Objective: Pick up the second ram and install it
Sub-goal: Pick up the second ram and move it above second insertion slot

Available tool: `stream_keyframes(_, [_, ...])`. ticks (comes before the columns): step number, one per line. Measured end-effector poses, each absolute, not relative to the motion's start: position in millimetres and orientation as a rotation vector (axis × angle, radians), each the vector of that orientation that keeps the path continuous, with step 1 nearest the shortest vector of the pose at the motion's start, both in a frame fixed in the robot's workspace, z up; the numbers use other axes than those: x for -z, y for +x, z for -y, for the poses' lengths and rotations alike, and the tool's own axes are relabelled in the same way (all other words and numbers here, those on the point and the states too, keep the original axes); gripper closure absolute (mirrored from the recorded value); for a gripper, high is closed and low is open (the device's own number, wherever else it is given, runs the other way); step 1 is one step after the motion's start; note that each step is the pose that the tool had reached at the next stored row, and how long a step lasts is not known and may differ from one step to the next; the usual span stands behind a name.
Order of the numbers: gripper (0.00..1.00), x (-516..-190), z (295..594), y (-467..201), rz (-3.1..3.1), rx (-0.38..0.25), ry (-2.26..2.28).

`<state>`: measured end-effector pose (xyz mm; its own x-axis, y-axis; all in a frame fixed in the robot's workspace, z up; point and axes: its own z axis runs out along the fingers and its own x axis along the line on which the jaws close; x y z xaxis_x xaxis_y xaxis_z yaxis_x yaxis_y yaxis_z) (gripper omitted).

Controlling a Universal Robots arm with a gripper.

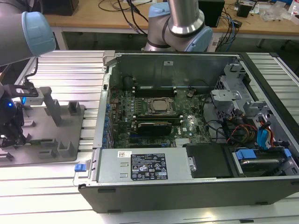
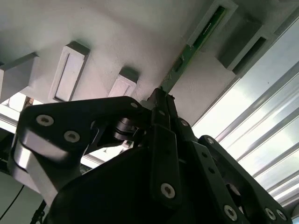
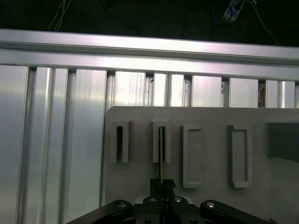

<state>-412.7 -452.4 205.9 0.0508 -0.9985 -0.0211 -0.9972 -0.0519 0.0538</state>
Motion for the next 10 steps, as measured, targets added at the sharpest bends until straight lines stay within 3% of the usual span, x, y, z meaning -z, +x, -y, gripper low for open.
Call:
stream_keyframes(1, [0.90,-205.9,452.4,-412.6,2.146,0.082,2.259])
stream_keyframes(10, [0.90,-214.4,452.5,-412.6,2.172,0.082,2.235])
